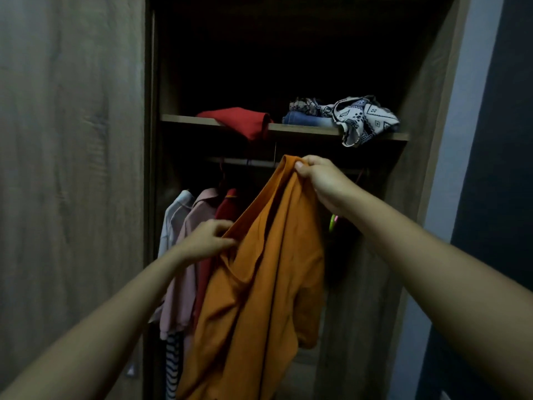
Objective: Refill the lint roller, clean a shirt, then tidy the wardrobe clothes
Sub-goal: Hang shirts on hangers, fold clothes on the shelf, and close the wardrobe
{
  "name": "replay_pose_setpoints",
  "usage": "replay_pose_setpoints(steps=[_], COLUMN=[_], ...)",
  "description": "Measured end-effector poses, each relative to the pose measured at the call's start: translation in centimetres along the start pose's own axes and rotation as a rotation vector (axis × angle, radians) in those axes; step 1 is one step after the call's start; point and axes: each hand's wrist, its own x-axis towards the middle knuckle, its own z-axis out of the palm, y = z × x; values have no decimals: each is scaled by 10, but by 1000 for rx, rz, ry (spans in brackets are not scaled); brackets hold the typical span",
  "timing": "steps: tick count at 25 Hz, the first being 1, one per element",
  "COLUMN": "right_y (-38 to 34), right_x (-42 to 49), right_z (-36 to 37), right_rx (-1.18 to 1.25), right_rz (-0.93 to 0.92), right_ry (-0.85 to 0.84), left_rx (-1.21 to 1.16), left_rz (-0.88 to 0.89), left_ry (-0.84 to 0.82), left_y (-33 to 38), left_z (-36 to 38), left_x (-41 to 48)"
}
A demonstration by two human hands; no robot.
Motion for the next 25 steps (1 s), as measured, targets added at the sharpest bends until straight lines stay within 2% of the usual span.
replay_pose_setpoints(steps=[2,4,6,8,11,16,18,20,22,25], right_y=[5,9,12,16,20,30,37,44,48,44], right_x=[1,-6,-16,-25,-31,-55,-64,-68,-72,-79], right_z=[-13,-25,-36,-44,-54,-88,-100,-105,-98,-74], right_rx=[19,-33,-287,-528,-583,-631,-705,-787,-662,-282], right_rz=[50,66,88,118,123,273,253,156,82,31], right_ry=[94,87,18,34,117,-178,-197,-135,-99,-188], left_rx=[87,72,-47,-83,36,33,50,32,-116,-215], left_rz=[-137,-194,-189,-163,-122,-45,-54,-99,-171,-62], left_ry=[-1,10,-19,-39,-13,18,-39,-169,-200,-9], left_y=[-19,-18,-2,18,39,70,77,84,89,94], left_z=[-15,-39,-62,-77,-73,-44,-40,-34,-21,15], left_x=[-4,-6,-5,-2,3,4,1,-6,-10,-8])
